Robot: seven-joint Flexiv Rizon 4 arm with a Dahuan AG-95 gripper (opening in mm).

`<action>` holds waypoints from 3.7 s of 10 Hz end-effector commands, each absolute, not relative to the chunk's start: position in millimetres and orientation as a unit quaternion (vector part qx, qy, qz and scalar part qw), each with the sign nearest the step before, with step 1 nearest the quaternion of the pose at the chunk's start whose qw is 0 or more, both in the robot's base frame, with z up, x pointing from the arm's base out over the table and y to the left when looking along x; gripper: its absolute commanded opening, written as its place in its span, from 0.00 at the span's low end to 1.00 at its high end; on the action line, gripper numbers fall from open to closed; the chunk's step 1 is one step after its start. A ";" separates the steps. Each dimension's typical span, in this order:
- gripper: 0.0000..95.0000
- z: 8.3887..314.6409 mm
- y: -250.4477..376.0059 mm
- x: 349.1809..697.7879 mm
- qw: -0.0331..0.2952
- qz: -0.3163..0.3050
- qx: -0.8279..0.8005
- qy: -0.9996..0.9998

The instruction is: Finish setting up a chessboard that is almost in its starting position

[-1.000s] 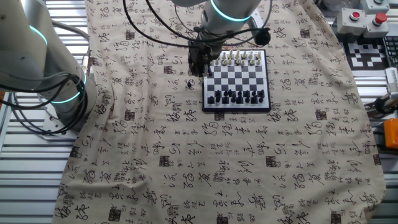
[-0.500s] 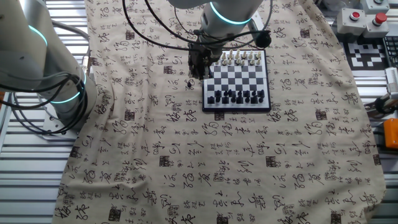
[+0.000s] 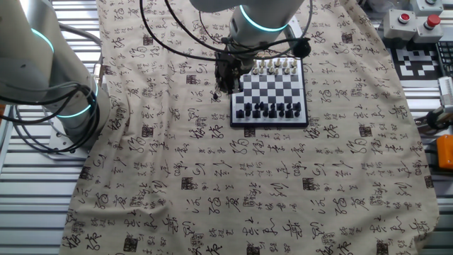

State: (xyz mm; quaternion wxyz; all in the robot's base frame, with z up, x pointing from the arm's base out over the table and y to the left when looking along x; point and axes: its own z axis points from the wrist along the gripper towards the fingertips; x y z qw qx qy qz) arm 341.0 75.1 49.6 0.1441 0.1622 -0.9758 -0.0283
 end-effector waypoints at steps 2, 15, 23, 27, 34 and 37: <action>0.00 49.2 75.2 341.8 0.144 -0.029 0.164 -0.975; 0.00 43.8 76.7 341.5 0.144 -0.031 0.169 -0.974; 0.20 40.9 76.9 341.5 0.165 -0.033 0.145 -0.975; 0.20 32.7 78.2 341.2 0.172 -0.036 0.144 -0.974; 0.20 24.5 87.8 338.8 0.181 -0.034 0.155 -0.971; 0.20 23.5 87.5 338.9 0.182 -0.032 0.167 -0.968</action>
